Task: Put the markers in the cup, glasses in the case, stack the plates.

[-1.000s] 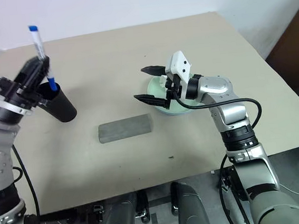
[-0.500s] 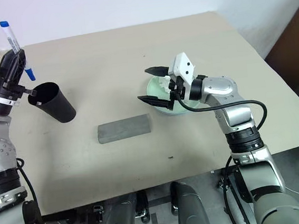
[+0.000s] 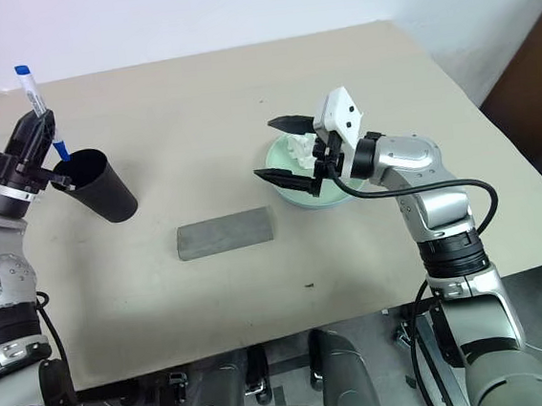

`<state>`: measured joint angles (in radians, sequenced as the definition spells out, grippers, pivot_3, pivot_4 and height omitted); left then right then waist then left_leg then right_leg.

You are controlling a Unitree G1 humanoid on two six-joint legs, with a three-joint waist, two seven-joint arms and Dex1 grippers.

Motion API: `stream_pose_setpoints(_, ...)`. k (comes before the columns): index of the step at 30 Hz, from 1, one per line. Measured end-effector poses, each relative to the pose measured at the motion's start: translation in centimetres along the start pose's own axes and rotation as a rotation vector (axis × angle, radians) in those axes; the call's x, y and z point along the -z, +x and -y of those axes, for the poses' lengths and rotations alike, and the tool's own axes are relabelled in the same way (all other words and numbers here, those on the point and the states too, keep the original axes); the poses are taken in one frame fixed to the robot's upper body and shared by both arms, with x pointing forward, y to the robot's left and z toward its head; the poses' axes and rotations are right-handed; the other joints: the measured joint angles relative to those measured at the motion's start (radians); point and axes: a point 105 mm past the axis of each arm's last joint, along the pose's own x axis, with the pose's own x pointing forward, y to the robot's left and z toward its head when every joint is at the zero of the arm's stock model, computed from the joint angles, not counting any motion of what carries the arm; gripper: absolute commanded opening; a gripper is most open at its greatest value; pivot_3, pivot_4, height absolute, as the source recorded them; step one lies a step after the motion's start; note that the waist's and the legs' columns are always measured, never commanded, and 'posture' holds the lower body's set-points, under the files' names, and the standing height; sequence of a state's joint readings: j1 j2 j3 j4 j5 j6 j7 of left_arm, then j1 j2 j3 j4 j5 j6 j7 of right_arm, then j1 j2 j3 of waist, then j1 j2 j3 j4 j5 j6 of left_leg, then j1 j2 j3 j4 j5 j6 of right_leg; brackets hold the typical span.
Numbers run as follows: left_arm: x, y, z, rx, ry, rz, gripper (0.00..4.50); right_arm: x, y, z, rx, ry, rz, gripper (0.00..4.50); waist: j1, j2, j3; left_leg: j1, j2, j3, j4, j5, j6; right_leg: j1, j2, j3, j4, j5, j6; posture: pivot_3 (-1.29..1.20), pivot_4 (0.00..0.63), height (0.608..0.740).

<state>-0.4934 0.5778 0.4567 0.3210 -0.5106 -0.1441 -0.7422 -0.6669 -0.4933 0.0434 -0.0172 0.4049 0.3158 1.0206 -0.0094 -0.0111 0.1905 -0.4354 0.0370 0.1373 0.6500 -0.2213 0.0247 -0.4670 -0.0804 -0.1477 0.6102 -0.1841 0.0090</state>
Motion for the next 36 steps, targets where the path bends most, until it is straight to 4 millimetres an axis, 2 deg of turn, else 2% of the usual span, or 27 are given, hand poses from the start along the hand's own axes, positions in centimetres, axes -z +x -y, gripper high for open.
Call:
stream_pose_setpoints(13, 1.6, -1.3, -0.2, -0.024, -0.030, -0.059, 0.28, 0.2, -0.3, 0.3, 0.016, -0.036, -0.028, 4.50, -0.001, 0.000, 0.000, 0.000, 0.000, 0.000, 0.001, 0.000, 0.000, 0.000, 0.000, 0.000, 0.000, 0.000, 0.000, 0.00, 0.150, 0.740)
stream_pose_setpoints(31, 2.6, -1.5, 0.1, -0.029, -0.055, -0.091, 0.28, 0.2, -0.3, 0.2, 0.014, -0.051, -0.034, 4.50, -0.001, 0.000, 0.000, 0.000, 0.000, 0.000, 0.001, 0.000, 0.000, 0.000, 0.000, 0.000, 0.001, 0.000, 0.000, 0.00, 0.150, 0.740)
stream_pose_setpoints(36, 2.7, -1.5, 0.1, -0.031, -0.059, -0.092, 2.05, 0.2, -0.3, 0.2, 0.015, -0.054, -0.033, 4.50, -0.001, 0.000, 0.000, 0.000, 0.000, 0.000, 0.001, 0.000, 0.000, 0.000, 0.000, 0.000, 0.001, 0.000, 0.000, 0.00, 0.150, 0.740)
